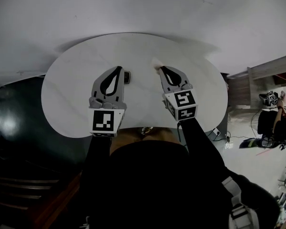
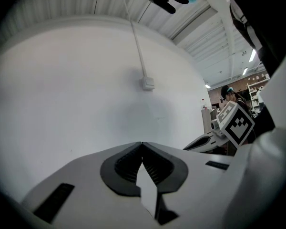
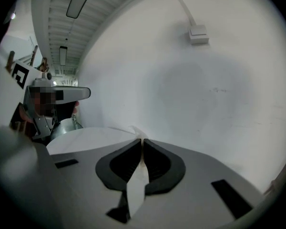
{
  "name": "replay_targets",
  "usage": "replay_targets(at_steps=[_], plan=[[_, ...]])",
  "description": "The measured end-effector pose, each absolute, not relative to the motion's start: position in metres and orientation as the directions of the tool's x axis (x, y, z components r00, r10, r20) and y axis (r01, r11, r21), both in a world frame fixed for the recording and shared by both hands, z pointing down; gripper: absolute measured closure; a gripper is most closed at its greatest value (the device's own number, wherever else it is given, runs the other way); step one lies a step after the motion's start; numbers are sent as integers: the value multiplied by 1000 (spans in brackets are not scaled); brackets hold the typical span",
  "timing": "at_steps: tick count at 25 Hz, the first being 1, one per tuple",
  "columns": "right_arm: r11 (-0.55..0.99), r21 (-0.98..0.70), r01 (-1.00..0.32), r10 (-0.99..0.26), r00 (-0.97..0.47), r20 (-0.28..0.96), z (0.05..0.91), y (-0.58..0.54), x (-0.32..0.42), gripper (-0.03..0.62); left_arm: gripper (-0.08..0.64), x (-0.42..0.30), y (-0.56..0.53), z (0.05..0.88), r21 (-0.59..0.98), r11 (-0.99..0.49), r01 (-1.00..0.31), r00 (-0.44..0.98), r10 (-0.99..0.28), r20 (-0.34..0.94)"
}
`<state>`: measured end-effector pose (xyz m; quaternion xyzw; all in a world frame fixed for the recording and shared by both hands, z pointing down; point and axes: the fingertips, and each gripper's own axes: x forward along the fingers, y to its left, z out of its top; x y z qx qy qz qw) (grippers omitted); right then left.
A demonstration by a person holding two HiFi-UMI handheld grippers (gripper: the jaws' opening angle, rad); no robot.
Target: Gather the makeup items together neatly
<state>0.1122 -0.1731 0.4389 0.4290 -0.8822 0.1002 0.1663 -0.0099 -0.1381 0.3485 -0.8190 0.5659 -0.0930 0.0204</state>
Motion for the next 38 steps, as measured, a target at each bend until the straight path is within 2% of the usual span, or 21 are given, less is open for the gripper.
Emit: replay_targets(at_steps=[11, 20, 27, 38], plan=[[554, -28, -832, -755, -516, 405, 444, -175, 95, 554, 545, -36, -143, 346, -124, -407, -905, 390, -910, 140], [406, -73, -911, -805, -394, 444, 460, -168, 79, 554, 545, -75, -157, 352, -99, -507, -856, 488, -856, 170], [349, -84, -933, -819, -348, 456, 463, -161, 69, 554, 545, -82, -153, 352, -92, -555, -827, 539, -828, 154], [262, -106, -959, -712, -266, 649, 558, -166, 57, 552, 545, -109, -141, 367, -74, -531, -844, 511, -839, 187]])
